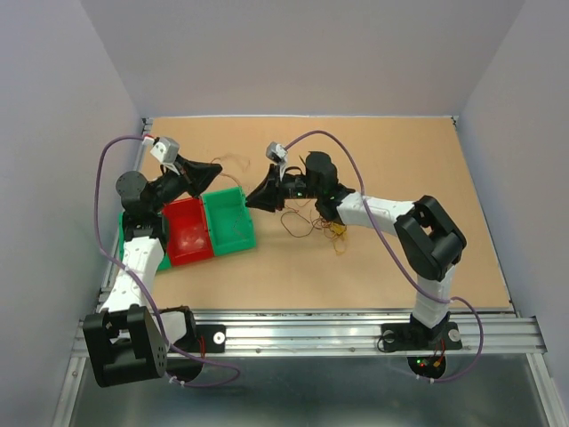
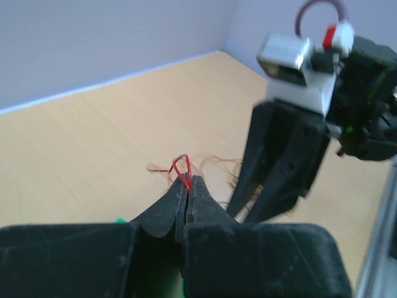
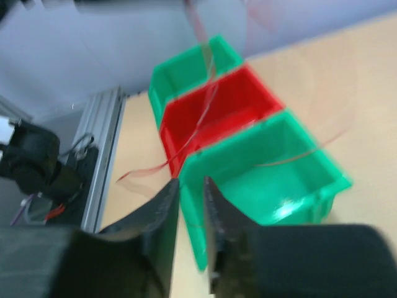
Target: Untangle the cables
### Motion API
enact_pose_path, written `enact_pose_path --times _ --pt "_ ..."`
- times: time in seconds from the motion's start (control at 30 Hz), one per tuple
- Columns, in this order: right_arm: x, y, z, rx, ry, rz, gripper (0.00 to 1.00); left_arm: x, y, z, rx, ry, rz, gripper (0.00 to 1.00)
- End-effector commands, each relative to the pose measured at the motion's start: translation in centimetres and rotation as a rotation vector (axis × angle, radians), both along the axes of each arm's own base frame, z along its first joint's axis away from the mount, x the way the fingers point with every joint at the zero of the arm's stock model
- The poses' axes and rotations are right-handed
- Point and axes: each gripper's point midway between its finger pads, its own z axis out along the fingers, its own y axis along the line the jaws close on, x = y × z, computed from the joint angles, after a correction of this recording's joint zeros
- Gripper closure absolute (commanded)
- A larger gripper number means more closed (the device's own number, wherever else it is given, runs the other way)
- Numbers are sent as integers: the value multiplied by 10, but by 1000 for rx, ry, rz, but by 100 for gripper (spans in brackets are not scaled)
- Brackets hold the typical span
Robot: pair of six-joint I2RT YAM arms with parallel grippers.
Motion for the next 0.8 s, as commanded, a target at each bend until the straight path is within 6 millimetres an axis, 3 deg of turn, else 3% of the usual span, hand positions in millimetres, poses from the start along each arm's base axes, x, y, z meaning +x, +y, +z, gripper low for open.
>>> enact_pose_path --times 0.0,0.03,0.13,0.17,0.37,0.6,0.77 --pt "-27 -8 -48 -136 124 94 68 17 24 62 45 -286 163 100" --pt "-22 -9 -48 -140 116 53 60 16 21 59 51 -282 141 100" --pt "-6 -16 -38 -133 72 -70 50 17 17 58 60 -278 134 100" --pt "6 -21 -42 -133 54 -166 41 17 16 58 64 -278 134 100" --pt "24 -40 -35 -117 -1 -338 34 20 18 63 86 -265 160 100" --pt "40 -48 -35 -113 8 -448 34 20 37 48 238 -174 264 100" --pt "45 -50 -33 -100 17 -483 34 0 46 13 400 -58 259 100"
